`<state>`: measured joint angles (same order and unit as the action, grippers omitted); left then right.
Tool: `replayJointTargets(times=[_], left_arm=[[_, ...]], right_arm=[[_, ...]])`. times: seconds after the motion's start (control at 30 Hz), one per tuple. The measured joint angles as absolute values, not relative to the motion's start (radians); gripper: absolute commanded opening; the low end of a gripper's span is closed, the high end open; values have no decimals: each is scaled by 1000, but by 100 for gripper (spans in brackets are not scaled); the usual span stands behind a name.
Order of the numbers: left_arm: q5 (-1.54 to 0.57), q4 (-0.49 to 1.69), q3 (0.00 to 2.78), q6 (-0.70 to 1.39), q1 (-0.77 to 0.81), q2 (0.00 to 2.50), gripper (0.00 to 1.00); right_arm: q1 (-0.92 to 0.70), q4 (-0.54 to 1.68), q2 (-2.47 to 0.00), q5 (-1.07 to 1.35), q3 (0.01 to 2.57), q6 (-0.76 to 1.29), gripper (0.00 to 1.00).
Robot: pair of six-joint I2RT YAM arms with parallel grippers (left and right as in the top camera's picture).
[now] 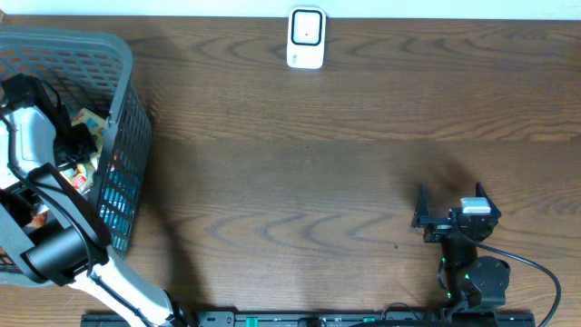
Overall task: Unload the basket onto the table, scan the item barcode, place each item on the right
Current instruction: 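Reach the left gripper into the basket and grasp the snack bag, then lift the snack bag out and place it on the table center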
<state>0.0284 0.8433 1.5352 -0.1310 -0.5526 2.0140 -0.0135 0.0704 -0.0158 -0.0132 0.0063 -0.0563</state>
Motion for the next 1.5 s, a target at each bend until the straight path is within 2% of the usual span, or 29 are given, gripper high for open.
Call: replayJointTargets(times=[0.37,0.7,1.0,1.1,1.3,1.5], left_arm=[[28,839,1521,-46,-556,1917,7],[29,773,1525,121,-555,1406,7],[13,774,1526,303,-556,1127,7],[-86,747,1526,324,-559,1074,7],[-528,707,1526,347,-541,1002,7],[-756,814,1514,342,-398,1011,7]], right_arm=[[-14,70,-16,-13,6,-56,99],[-14,71,-16,-13,6,-56,99],[-14,71,-16,-13,6,-56,99],[-14,70,-16,-13,6,-56,99],[-14,70,-16,-13,6,-56,99],[-14,70,-16,-13,6,-56,99]])
